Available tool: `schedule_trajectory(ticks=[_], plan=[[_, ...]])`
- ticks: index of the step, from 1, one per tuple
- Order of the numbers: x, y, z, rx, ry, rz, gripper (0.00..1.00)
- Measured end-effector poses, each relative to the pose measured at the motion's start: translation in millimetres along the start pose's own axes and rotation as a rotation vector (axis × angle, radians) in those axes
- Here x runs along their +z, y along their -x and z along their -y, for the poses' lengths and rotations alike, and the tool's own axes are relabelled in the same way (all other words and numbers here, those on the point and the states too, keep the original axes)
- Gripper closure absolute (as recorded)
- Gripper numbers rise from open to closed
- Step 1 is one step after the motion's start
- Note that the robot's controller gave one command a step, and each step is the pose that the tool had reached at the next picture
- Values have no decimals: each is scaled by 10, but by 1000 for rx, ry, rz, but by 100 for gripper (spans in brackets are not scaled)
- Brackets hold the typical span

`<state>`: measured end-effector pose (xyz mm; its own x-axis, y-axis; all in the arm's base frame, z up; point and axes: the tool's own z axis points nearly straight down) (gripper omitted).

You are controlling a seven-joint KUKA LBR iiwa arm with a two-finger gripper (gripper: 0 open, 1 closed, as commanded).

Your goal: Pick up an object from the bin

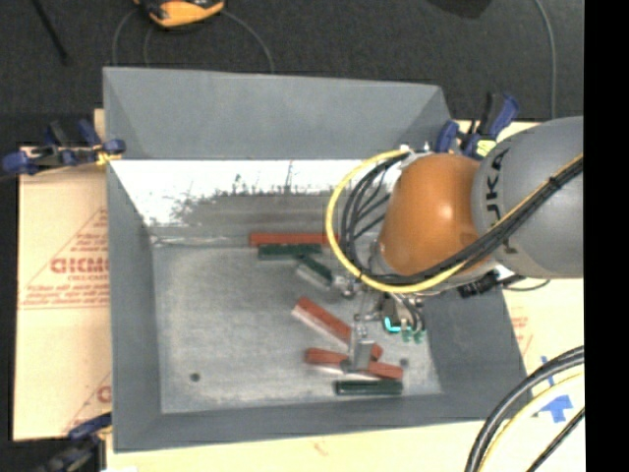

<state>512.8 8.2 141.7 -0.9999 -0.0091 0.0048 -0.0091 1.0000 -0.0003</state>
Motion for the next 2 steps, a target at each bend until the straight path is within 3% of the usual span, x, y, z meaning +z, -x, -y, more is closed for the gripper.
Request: schedule_trajectory(ticks=[1, 2], plan=[[-40, 19, 0, 0, 0, 8, 0], [432, -140, 64, 178, 2, 16, 0]])
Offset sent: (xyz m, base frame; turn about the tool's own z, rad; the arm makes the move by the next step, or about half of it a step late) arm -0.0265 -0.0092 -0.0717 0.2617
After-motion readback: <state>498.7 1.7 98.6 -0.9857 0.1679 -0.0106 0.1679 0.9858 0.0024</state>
